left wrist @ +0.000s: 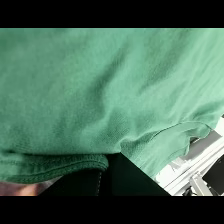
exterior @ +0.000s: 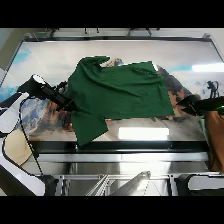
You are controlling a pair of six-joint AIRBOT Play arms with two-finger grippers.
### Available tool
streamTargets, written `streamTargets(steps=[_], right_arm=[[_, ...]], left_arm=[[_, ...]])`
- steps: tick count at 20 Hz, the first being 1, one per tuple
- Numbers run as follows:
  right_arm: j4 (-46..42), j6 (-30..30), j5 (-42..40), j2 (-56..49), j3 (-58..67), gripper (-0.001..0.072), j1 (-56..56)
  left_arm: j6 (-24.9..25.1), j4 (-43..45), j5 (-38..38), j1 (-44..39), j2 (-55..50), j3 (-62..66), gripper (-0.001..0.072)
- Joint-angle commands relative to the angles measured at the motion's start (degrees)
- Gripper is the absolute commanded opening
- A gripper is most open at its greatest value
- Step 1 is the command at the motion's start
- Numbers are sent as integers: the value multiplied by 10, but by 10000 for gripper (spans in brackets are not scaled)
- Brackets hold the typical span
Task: Fold the shirts.
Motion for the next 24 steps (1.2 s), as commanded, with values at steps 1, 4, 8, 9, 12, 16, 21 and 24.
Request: streamTargets(steps=[1, 4, 8, 9, 12, 16, 21, 24], right_arm=[[0, -4, 35, -54, 0, 512, 9], [8, -4, 32, -86, 3, 501, 40], [31, -2, 35, -104, 33, 457, 64], [33, -2, 42, -106, 40, 457, 64], [32, -2, 71, -107, 49, 456, 64], [33, -16, 102, -107, 49, 214, 67], [99, -65, 244, -90, 49, 17, 66], [204, -80, 308, 2, 53, 17, 66]], left_arm=[[-2, 6, -15, 12, -4, 5, 16], [-2, 6, -20, 14, -3, 5, 21], [-1, 6, -20, 14, -3, 5, 21], [1, 7, -21, 14, -3, 5, 21], [5, 7, -20, 16, -4, 5, 21], [16, 6, -23, 19, -4, 5, 22], [75, -26, -166, 31, 7, 21, 22], [133, -151, -216, 48, 114, -15, 21]])
